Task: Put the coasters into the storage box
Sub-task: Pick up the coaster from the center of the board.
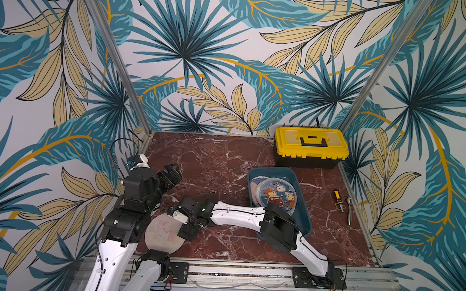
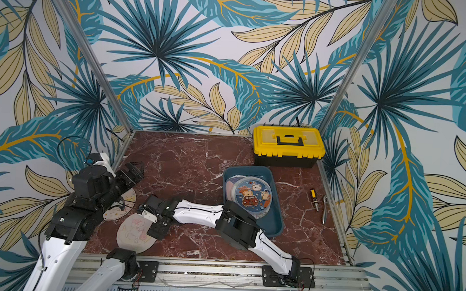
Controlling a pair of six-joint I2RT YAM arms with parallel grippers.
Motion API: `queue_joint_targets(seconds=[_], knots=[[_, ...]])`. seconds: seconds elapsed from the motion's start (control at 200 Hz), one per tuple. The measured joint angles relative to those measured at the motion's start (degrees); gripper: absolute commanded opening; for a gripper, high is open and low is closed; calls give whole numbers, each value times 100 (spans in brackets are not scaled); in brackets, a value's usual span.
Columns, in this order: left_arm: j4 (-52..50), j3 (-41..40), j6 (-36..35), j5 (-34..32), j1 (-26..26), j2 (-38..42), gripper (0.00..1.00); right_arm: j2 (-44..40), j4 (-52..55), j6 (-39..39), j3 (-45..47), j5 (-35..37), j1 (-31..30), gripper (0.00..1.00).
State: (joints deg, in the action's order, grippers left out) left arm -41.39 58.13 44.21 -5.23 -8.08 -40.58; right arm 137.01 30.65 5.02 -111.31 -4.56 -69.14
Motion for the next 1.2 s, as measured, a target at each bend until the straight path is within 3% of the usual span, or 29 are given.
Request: queue_joint_targets(seconds=[0.175, 0.355, 0.586, 0.711, 0.911, 1.202], knots=[[0, 0, -33, 37, 0, 92, 94, 267, -48, 26, -378, -42, -22, 92], [0, -7, -63, 35, 0, 186, 94, 654, 175, 149, -1021, 35, -66, 74], [0, -46, -129, 33, 0, 214, 94, 691, 481, 199, -1154, 304, -157, 54], [0, -127, -138, 28, 0, 245, 95, 726, 629, 208, -1248, 496, -234, 38], [-2, -190, -140, 11, 0, 286, 95, 835, 870, 205, -1493, 680, -332, 0], [-2, -223, -138, 2, 0, 299, 95, 741, 686, 11, -1294, 901, -393, 0]])
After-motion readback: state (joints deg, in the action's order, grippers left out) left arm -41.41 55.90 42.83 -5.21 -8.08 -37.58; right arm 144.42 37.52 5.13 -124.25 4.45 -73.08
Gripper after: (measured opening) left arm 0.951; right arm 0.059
